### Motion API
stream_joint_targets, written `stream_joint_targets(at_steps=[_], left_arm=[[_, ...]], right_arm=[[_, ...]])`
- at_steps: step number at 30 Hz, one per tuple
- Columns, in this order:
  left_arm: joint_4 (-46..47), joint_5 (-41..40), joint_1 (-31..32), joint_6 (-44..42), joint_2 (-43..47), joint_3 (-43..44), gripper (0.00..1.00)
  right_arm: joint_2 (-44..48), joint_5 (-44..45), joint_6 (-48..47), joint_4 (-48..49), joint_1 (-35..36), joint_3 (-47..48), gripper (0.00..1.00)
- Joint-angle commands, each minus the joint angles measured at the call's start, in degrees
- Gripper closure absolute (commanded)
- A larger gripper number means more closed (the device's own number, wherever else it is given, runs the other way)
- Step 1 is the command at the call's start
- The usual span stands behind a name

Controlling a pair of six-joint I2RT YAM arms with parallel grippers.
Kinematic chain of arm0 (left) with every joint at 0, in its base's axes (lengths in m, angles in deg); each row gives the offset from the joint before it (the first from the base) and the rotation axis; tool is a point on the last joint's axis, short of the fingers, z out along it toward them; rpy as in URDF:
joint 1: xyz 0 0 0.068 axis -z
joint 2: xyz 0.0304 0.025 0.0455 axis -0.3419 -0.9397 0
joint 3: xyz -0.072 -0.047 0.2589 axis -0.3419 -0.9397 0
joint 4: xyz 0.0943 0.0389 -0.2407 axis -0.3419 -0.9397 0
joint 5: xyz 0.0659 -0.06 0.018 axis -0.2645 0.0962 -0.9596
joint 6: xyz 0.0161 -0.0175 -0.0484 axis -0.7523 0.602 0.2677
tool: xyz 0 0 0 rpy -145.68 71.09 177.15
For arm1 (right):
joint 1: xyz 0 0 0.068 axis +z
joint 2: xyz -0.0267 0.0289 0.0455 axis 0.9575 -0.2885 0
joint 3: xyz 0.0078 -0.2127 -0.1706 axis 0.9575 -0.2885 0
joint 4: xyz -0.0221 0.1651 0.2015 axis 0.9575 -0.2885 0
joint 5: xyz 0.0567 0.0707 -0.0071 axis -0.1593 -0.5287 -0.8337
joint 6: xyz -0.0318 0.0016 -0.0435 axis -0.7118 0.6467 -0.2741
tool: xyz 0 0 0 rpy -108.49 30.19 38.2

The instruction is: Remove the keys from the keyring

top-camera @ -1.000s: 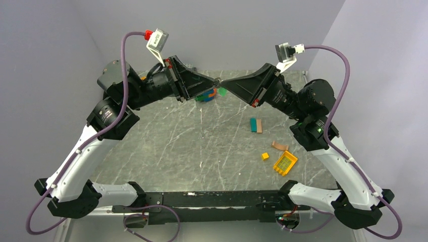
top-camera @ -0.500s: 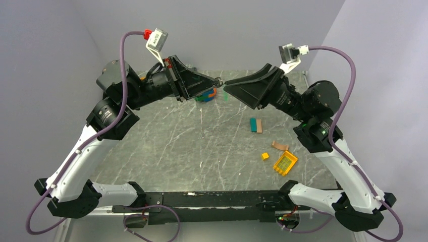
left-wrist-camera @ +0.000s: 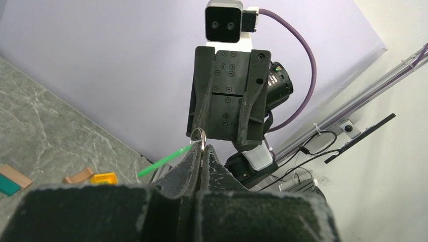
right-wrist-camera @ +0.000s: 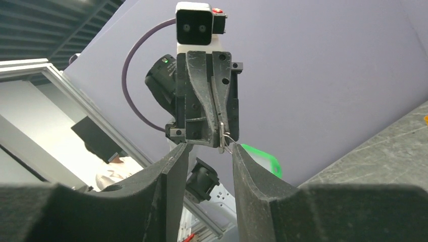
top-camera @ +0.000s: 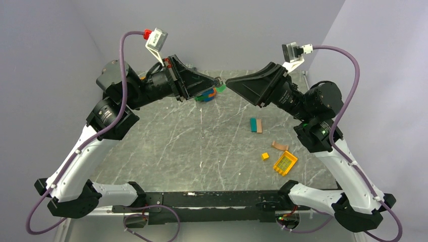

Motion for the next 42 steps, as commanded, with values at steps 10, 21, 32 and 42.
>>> stream_joint_targets(at_steps=[10,21,32,42], left_arm=[[3.9,-0.4,0.2,0.0,1.2,1.4,1.0],[4.8,0.5,0.2,1.0,0.6,1.8,1.0],[4.7,0.5,0.4,1.0,0.7,1.5,1.0],[4.9,0.6,0.4,0.8,0.2,1.2,0.83]], right_arm=[[0.1,0.0,-1.5,0.0,-0.2,1.3,0.59],[-1.0,-0.9,-2.0,-0.7,-0.8,3.3,0.54],[-2.6,-2.5,-1.9,-0.5,-0.8,4.3,0.84],[-1.9,-2.8,-1.6,-0.7,-0.8,3.8,1.0]])
